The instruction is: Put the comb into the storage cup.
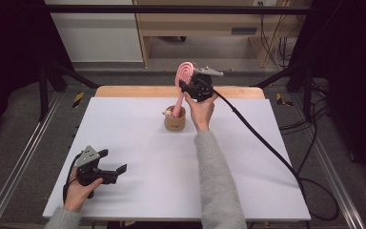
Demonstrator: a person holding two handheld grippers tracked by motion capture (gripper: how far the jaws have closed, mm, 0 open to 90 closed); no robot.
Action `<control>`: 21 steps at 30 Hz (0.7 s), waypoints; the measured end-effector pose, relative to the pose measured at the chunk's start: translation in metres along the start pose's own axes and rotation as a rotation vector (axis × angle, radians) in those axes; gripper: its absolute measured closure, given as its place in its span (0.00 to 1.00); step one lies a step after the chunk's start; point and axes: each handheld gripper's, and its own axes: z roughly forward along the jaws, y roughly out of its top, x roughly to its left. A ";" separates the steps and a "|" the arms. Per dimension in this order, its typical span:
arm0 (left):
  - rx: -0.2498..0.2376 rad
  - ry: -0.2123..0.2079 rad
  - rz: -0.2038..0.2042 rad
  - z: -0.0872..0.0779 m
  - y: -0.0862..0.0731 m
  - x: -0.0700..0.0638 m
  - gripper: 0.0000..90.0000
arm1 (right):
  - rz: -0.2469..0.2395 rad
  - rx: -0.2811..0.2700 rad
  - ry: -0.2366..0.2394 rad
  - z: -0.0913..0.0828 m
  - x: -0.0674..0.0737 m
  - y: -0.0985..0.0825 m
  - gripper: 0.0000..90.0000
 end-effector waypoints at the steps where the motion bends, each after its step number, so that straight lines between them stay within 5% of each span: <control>1: 0.000 -0.001 -0.002 0.000 0.000 0.000 0.00 | 0.000 0.000 0.000 0.000 0.000 0.000 0.70; 21: 0.003 -0.001 0.001 0.000 0.000 0.000 0.00 | 0.042 0.020 0.003 0.010 -0.004 -0.020 0.70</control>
